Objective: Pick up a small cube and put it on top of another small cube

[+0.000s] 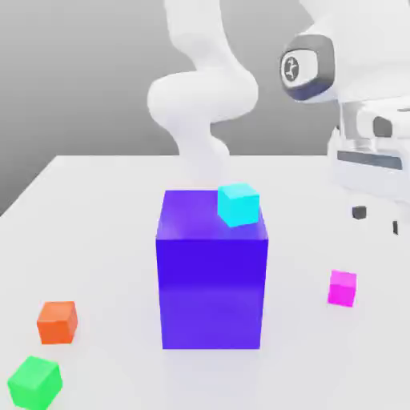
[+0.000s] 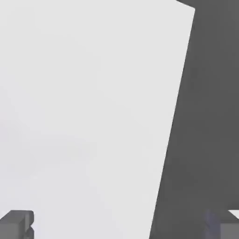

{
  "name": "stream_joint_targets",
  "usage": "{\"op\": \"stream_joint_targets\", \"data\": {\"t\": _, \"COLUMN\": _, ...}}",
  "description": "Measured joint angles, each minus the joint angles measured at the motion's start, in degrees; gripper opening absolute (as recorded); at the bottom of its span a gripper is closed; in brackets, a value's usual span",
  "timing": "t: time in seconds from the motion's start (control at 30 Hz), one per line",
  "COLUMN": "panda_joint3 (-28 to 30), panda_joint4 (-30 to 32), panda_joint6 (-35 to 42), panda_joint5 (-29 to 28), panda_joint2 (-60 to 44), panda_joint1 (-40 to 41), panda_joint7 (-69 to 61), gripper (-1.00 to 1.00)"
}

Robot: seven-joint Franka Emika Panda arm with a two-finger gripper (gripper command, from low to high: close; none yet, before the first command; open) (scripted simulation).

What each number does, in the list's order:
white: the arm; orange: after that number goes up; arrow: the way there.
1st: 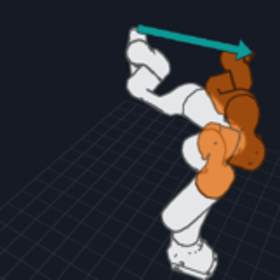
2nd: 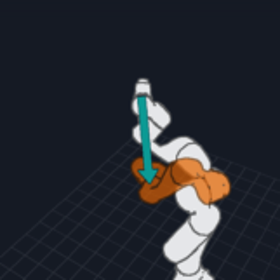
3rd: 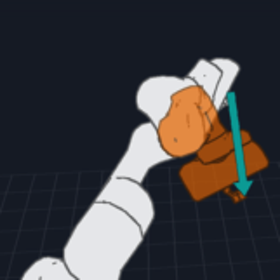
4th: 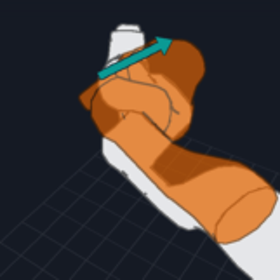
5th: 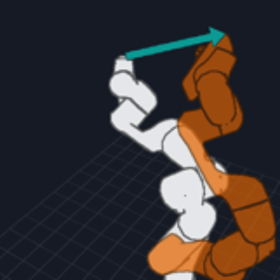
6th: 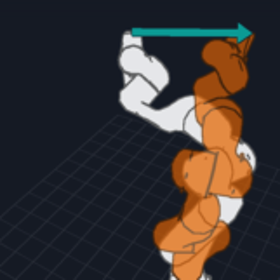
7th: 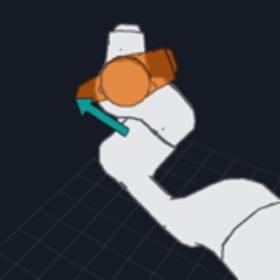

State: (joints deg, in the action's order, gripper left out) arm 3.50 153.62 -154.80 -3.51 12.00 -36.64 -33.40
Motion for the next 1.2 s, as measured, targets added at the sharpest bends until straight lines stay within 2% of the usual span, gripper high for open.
{"op": "stream_joint_targets", "data": {"t": 0.4, "panda_joint3": -3.12, "panda_joint4": 8.04, "panda_joint6": -8.52, "panda_joint5": 3.12, "panda_joint2": -12.41, "panda_joint1": -10.48, "panda_joint7": -32.24, "gripper": 0.0}}
{"op": "stream_joint_targets", "data": {"t": 0.63, "panda_joint3": -3.75, "panda_joint4": 6.64, "panda_joint6": -19.1, "panda_joint5": 3.31, "panda_joint2": -25.63, "panda_joint1": -10.38, "panda_joint7": -35.46, "gripper": 0.0}}
{"op": "stream_joint_targets", "data": {"t": 0.67, "panda_joint3": -3.65, "panda_joint4": 6.26, "panda_joint6": -20.76, "panda_joint5": 3.25, "panda_joint2": -27.67, "panda_joint1": -10.46, "panda_joint7": -35.44, "gripper": -1.0}}
{"op": "stream_joint_targets", "data": {"t": 0.9, "panda_joint3": -3.61, "panda_joint4": 6.17, "panda_joint6": -21.04, "panda_joint5": 3.35, "panda_joint2": -28.16, "panda_joint1": -10.5, "panda_joint7": -35.54, "gripper": -1.0}}
{"op": "stream_joint_targets", "data": {"t": 1.13, "panda_joint3": -3.82, "panda_joint4": 8.36, "panda_joint6": -10.68, "panda_joint5": 3.63, "panda_joint2": -15.4, "panda_joint1": -10.48, "panda_joint7": -35.68, "gripper": -1.0}}
{"op": "stream_joint_targets", "data": {"t": 1.2, "panda_joint3": -3.28, "panda_joint4": 5.72, "panda_joint6": -9.23, "panda_joint5": 4.86, "panda_joint2": -14.56, "panda_joint1": -9.27, "panda_joint7": -35.58, "gripper": -1.0}}
